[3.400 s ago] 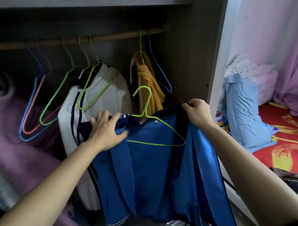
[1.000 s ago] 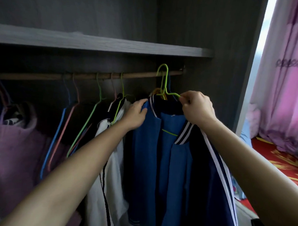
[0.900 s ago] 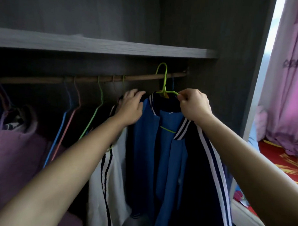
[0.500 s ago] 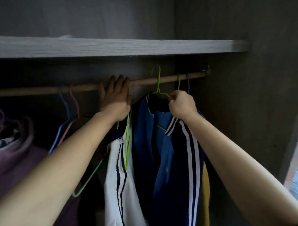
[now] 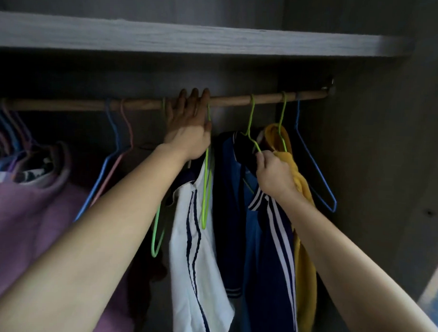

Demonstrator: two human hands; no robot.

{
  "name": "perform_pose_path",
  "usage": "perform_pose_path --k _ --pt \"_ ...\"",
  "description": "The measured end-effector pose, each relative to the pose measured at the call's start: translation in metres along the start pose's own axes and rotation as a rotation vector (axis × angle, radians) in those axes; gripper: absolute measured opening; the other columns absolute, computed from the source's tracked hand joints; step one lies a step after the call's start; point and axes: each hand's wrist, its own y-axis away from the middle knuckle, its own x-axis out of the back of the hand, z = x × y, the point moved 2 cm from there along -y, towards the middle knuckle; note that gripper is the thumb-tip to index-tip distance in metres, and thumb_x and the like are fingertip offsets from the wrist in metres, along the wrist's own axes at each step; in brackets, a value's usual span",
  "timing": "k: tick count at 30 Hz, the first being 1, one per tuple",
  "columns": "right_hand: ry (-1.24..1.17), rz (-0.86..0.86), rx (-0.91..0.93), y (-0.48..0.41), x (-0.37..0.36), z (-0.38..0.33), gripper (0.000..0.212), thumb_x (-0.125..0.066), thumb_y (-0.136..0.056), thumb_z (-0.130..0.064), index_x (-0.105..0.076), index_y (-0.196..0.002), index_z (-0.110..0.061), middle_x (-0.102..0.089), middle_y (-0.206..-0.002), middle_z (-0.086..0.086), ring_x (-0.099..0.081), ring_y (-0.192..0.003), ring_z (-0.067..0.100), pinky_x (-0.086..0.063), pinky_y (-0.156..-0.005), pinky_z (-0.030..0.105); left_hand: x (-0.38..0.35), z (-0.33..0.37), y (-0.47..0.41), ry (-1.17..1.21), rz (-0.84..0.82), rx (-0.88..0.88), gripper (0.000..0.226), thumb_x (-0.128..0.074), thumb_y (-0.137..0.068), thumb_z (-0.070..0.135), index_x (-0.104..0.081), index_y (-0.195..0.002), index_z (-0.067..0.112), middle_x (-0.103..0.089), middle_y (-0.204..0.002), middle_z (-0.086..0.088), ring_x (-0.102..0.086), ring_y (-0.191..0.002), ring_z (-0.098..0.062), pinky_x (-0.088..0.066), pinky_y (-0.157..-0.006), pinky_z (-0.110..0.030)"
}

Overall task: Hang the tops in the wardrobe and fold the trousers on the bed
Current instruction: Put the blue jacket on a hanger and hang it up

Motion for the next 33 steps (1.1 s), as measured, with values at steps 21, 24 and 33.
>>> perform_pose_path --k 21,24,33 --pt "0.566 0.095 -0.374 0.397 0.055 0.115 0.061 -0.059 -0.098 -0.036 -0.041 -0.151 -0.012 -0.029 -0.161 0.018 -0.026 -0.149 0.035 -0.028 -0.116 0.054 -0.016 0.142 0.382 0.517 -0.296 -0.154 0.059 -0.036 -0.102 0.040 -0.029 -0.155 0.015 -0.009 -0.165 -0.014 -0.001 -0.153 -0.029 -0.008 -0.119 -0.060" --pt "0.648 0.178 -0.412 0.421 0.100 0.114 0.063 -0.055 -0.099 -0.040 -0.036 -0.154 -0.014 -0.025 -0.163 0.015 -0.021 -0.151 0.033 -0.024 -0.117 0.051 -0.013 0.174 0.386 0.519 -0.414 -0.213 0.066 -0.030 -0.101 0.050 -0.025 -0.156 0.016 -0.008 -0.165 -0.014 -0.002 -0.153 -0.031 -0.013 -0.119 -0.060" --pt "0.744 0.398 -0.593 0.539 0.239 0.118 0.067 -0.054 -0.099 -0.044 -0.033 -0.155 -0.015 -0.020 -0.164 0.015 -0.018 -0.152 0.033 -0.019 -0.120 0.047 0.050 0.323 0.397 0.709 -0.419 -0.437 0.068 -0.026 -0.099 0.054 -0.018 -0.157 0.020 -0.005 -0.166 -0.011 -0.002 -0.152 -0.030 -0.007 -0.118 -0.059"
